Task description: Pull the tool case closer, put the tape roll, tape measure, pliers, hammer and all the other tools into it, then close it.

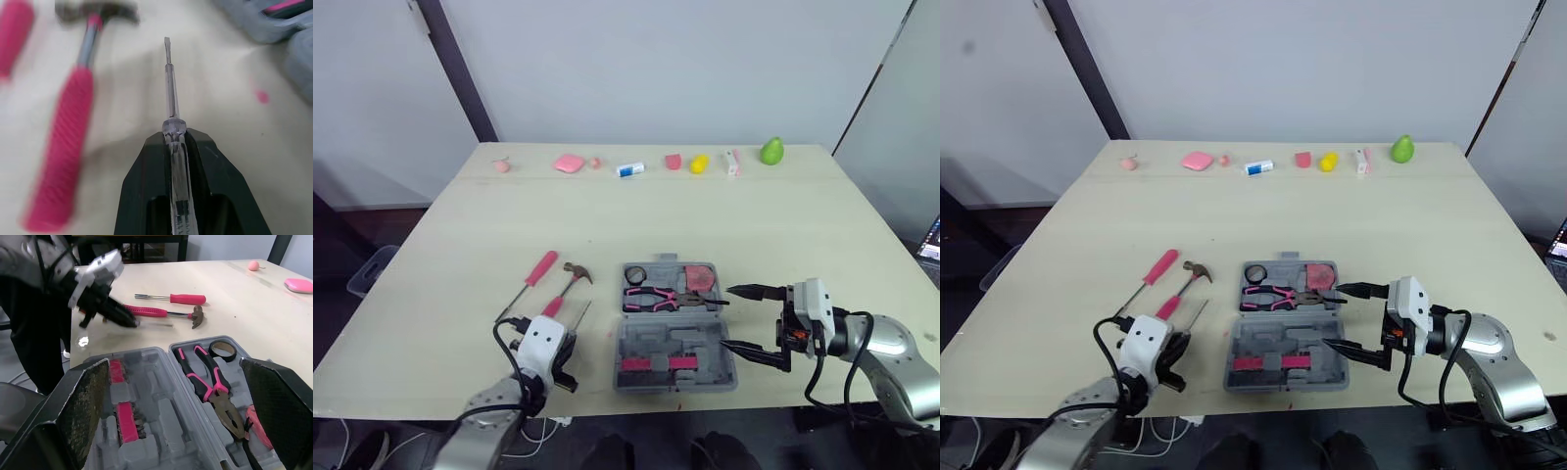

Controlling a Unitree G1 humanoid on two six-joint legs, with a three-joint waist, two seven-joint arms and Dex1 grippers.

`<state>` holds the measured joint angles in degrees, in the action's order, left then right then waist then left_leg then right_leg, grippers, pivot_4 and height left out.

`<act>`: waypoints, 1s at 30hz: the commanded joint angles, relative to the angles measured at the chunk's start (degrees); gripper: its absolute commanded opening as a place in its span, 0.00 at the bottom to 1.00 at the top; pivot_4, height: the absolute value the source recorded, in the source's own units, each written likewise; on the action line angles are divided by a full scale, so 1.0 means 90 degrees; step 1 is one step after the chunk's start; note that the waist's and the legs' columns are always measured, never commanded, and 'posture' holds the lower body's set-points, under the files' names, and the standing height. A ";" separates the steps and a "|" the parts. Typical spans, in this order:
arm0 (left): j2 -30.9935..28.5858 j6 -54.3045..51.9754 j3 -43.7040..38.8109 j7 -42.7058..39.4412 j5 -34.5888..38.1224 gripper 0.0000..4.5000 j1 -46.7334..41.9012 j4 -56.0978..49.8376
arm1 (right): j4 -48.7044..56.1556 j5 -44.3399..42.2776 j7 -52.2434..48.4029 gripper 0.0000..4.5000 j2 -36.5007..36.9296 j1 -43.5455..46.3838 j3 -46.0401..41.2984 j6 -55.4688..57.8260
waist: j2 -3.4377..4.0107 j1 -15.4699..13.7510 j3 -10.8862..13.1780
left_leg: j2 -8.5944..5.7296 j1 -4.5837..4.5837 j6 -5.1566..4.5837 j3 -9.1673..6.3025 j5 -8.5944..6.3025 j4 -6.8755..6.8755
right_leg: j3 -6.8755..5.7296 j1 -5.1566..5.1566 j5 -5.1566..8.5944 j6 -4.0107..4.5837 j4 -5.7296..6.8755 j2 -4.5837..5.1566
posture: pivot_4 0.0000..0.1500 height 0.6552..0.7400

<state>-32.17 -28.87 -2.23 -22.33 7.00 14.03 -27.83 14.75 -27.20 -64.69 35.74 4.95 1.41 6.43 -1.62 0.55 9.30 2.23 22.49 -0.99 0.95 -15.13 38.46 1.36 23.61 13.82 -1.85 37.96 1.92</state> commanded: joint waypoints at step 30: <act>-0.1268 0.0255 0.2717 -0.5005 -0.0303 0.01 -0.4891 0.2229 | 0.0127 -0.0063 0.0098 1.00 0.0548 -0.0635 -0.0682 0.0188 | 0.0003 -0.0009 0.0006 | -0.0004 0.0015 -0.0001 0.0001 0.0000 0.0003 | -0.0001 0.0005 -0.0009 -0.0019 -0.0006 -0.0016 | 1.00 1.00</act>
<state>-43.80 -25.27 21.38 -66.52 4.55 -28.81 -6.81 13.87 -27.57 -64.22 40.15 -0.61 -3.07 8.03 -1.60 0.47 9.35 2.21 22.62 -0.99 0.95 -15.13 38.48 1.37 23.66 13.74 -2.02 37.92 1.75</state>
